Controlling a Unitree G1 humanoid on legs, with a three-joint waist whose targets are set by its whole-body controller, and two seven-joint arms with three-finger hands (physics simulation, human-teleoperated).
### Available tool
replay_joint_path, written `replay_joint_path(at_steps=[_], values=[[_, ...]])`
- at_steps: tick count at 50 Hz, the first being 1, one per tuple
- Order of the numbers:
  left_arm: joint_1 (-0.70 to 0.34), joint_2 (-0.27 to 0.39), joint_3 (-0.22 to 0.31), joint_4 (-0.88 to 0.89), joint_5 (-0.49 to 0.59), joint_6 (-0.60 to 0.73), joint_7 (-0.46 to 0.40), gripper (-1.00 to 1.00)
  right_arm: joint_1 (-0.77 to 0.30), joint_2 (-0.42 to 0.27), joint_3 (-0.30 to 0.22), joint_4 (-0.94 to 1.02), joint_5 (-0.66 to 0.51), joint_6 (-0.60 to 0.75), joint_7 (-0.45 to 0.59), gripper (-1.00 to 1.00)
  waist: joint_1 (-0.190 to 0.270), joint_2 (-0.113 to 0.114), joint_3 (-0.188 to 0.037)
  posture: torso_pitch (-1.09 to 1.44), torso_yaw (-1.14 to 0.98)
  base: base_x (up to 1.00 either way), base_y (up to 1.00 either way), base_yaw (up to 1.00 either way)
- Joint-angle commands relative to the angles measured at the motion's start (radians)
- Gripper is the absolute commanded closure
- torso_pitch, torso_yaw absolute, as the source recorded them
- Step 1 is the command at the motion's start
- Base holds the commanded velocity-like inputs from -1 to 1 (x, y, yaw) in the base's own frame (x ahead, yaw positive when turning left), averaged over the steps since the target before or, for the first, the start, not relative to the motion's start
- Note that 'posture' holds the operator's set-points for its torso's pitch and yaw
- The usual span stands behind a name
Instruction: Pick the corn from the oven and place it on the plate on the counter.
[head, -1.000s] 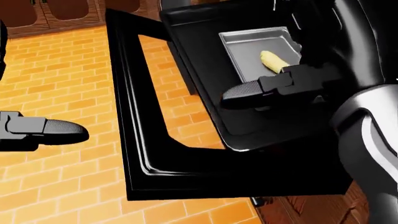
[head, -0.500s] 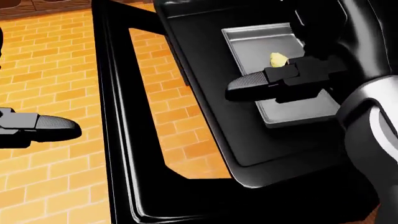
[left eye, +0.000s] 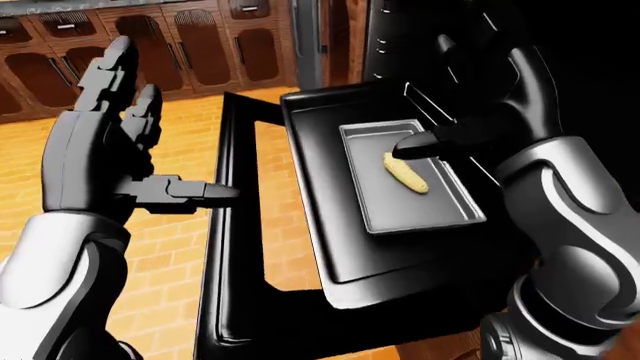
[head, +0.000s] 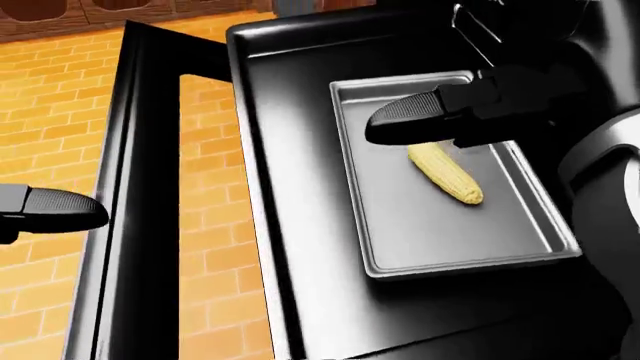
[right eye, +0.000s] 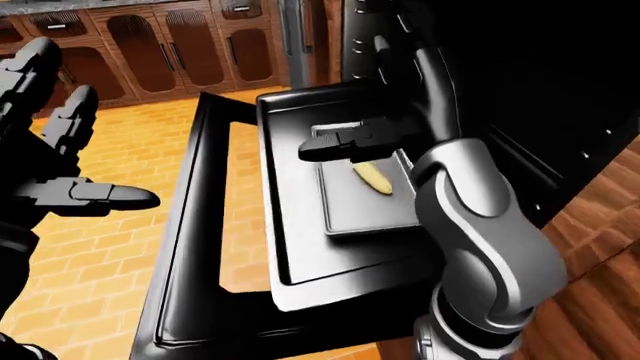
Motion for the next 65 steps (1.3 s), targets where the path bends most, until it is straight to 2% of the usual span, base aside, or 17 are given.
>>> replay_joint_path(at_steps=[1, 4, 7, 9, 11, 13, 19, 23, 28, 30, 37, 40, 45, 50, 58, 60, 65], values=[[-0.011, 0.02, 0.031, -0.024, -0.005, -0.014, 0.012, -1.0, -0.033, -0.002, 0.0, -0.017, 0.029, -0.017, -0.002, -1.0, 0.012, -0.008, -0.023, 0.0, 0.0, 0.0, 0.0, 0.82], [-0.012, 0.029, 0.044, -0.027, -0.021, -0.007, 0.017, -1.0, -0.038, -0.018, -0.008, -0.021, 0.047, -0.01, -0.013, -1.0, 0.01, 0.004, -0.032, 0.0, 0.0, 0.0, 0.0, 0.8], [-0.001, 0.035, 0.049, -0.031, -0.032, -0.011, 0.023, -1.0, -0.027, -0.031, 0.007, -0.021, 0.031, -0.026, -0.013, -1.0, 0.0, 0.014, -0.032, 0.0, 0.0, 0.0, 0.0, 0.55], [-0.004, 0.043, 0.055, -0.029, -0.04, -0.008, 0.025, -1.0, -0.025, -0.042, 0.008, -0.009, 0.011, -0.036, -0.004, -1.0, -0.012, 0.027, -0.018, 0.0, 0.0, 0.0, 0.0, 0.0], [0.004, 0.044, 0.053, -0.025, -0.043, -0.019, 0.029, -1.0, -0.032, -0.04, 0.01, -0.003, -0.004, -0.027, -0.013, -1.0, -0.021, 0.071, -0.023, 0.0, 0.0, 0.0, 0.0, 0.0], [0.007, 0.048, 0.047, -0.018, -0.045, -0.027, 0.03, -1.0, -0.026, -0.036, 0.024, 0.0, -0.032, -0.037, -0.01, -1.0, -0.017, 0.048, -0.005, 0.0, 0.0, 0.0, 0.0, 0.0], [0.019, 0.052, 0.055, -0.014, -0.054, -0.041, 0.03, -1.0, -0.015, -0.064, 0.04, 0.001, -0.161, -0.019, 0.036, -1.0, -0.004, 0.019, -0.012, 0.0, 0.0, 0.0, 0.0, 0.0], [0.022, 0.053, 0.059, -0.022, -0.062, -0.037, 0.034, -1.0, -0.038, -0.088, 0.044, -0.006, -0.24, 0.032, 0.089, -1.0, 0.004, 0.021, -0.017, 0.0, 0.0, 0.0, 0.0, 0.0], [0.01, 0.065, 0.066, -0.021, -0.073, -0.026, 0.036, -1.0, -0.008, -0.116, 0.058, 0.01, -0.371, 0.037, 0.197, -1.0, 0.005, 0.024, -0.016, 0.0, 0.0, 0.0, 0.0, 0.0], [0.013, 0.067, 0.069, -0.02, -0.076, -0.031, 0.037, -1.0, 0.017, -0.132, 0.088, 0.045, -0.444, 0.033, 0.247, -1.0, 0.003, 0.024, -0.017, 0.0, 0.0, 0.0, 0.0, 0.0], [0.022, 0.071, 0.084, -0.037, -0.094, -0.021, 0.043, -1.0, 0.054, -0.101, 0.118, 0.165, -0.684, -0.035, 0.399, -1.0, -0.001, 0.026, -0.016, 0.0, 0.0, 0.0, 0.0, 0.0], [0.028, 0.071, 0.077, -0.035, -0.094, -0.029, 0.047, -1.0, 0.052, -0.072, 0.105, 0.255, -0.754, -0.089, 0.443, -1.0, -0.002, 0.028, -0.015, 0.0, 0.0, 0.0, 0.0, 0.0], [0.034, 0.07, 0.085, -0.034, -0.099, -0.037, 0.047, -1.0, 0.065, -0.053, 0.098, 0.381, -0.848, -0.182, 0.488, -1.0, -0.002, 0.029, -0.018, 0.0, 0.0, 0.0, 0.0, 0.0], [0.056, 0.062, 0.071, -0.022, -0.086, -0.073, 0.044, -1.0, 0.051, -0.049, 0.127, 0.464, -0.99, -0.221, 0.544, -1.0, -0.002, 0.031, -0.02, 0.0, 0.0, 0.0, 0.0, 0.0], [0.052, 0.057, 0.072, -0.03, -0.084, -0.06, 0.041, -1.0, -0.024, -0.024, 0.128, 0.615, -1.136, -0.306, 0.54, -1.0, -0.004, 0.034, -0.021, 0.0, 0.0, 0.0, 0.0, 0.0], [0.048, 0.055, 0.051, -0.005, -0.07, -0.083, 0.042, -1.0, -0.04, -0.016, 0.13, 0.672, -1.152, -0.339, 0.518, -1.0, -0.004, 0.033, -0.02, 0.0, 0.0, 0.0, 0.0, 0.0], [0.03, 0.064, 0.067, -0.015, -0.083, -0.055, 0.042, -1.0, -0.064, -0.013, 0.137, 0.754, -1.198, -0.387, 0.513, -1.0, -0.004, 0.034, -0.025, 0.0, 0.0, 0.0, 0.0, 0.0]])
